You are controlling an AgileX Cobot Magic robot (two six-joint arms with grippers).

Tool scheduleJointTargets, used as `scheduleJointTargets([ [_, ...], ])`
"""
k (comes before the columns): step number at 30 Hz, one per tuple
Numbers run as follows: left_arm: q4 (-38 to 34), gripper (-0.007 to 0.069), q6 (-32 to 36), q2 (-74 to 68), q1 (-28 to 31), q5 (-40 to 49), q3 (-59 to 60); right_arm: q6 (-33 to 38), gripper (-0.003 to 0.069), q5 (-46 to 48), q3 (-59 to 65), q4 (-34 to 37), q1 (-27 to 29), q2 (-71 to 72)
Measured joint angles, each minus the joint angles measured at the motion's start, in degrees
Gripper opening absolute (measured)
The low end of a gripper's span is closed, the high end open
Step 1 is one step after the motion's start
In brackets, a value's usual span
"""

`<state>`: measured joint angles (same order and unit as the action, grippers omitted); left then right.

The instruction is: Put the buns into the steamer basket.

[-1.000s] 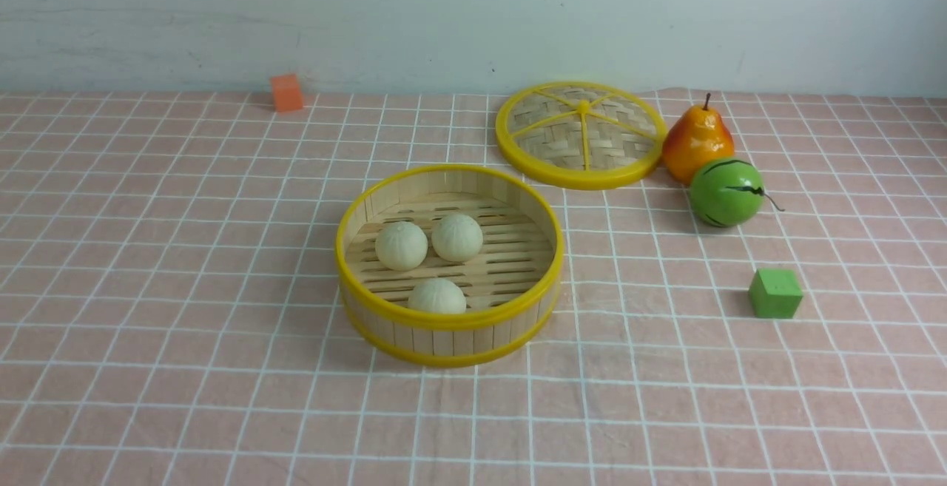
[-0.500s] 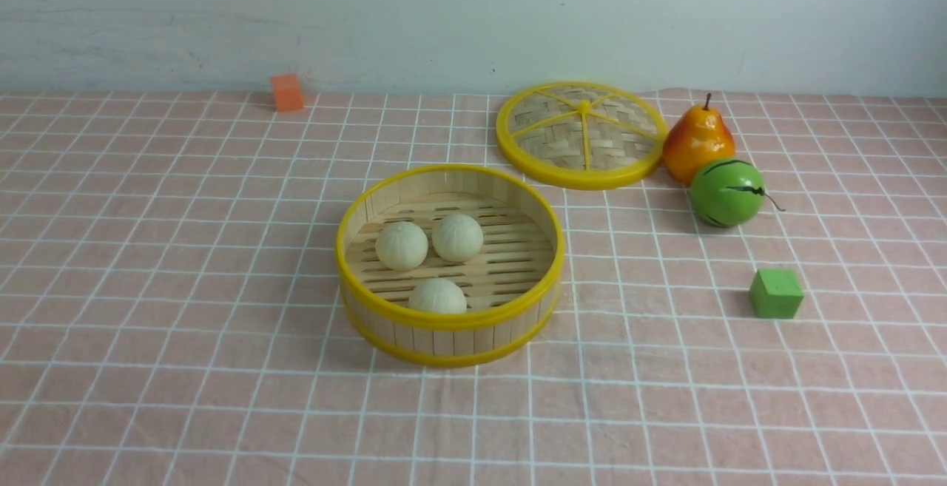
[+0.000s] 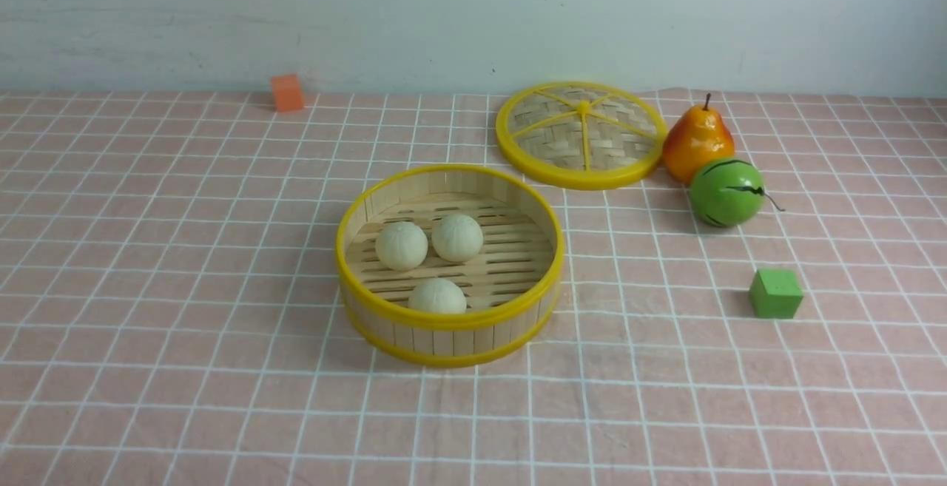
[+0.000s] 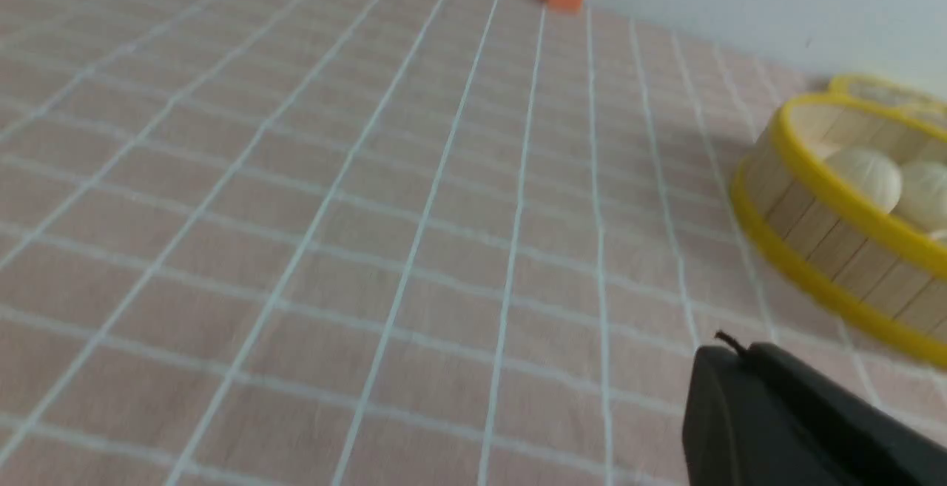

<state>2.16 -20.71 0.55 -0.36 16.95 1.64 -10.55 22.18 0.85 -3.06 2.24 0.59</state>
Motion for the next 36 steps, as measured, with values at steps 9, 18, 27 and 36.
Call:
scheduleJointTargets([
  [9,-0.2,-0.0013,-0.1,0.0,0.0,4.8,0.1,0.0,0.0020,0.0,0.0,0.0,0.0,0.0],
  [18,-0.4,-0.0013,-0.1,0.0,0.0,4.8,0.1,0.0,0.0022,0.0,0.0,0.0,0.0,0.0],
  [27,-0.4,-0.0013,-0.1,0.0,0.0,4.8,0.1,0.0,0.0031,0.0,0.0,0.0,0.0,0.0],
  [36,-0.4,-0.0013,-0.1,0.0,0.0,4.8,0.1,0.0,0.0036,0.0,0.0,0.0,0.0,0.0],
])
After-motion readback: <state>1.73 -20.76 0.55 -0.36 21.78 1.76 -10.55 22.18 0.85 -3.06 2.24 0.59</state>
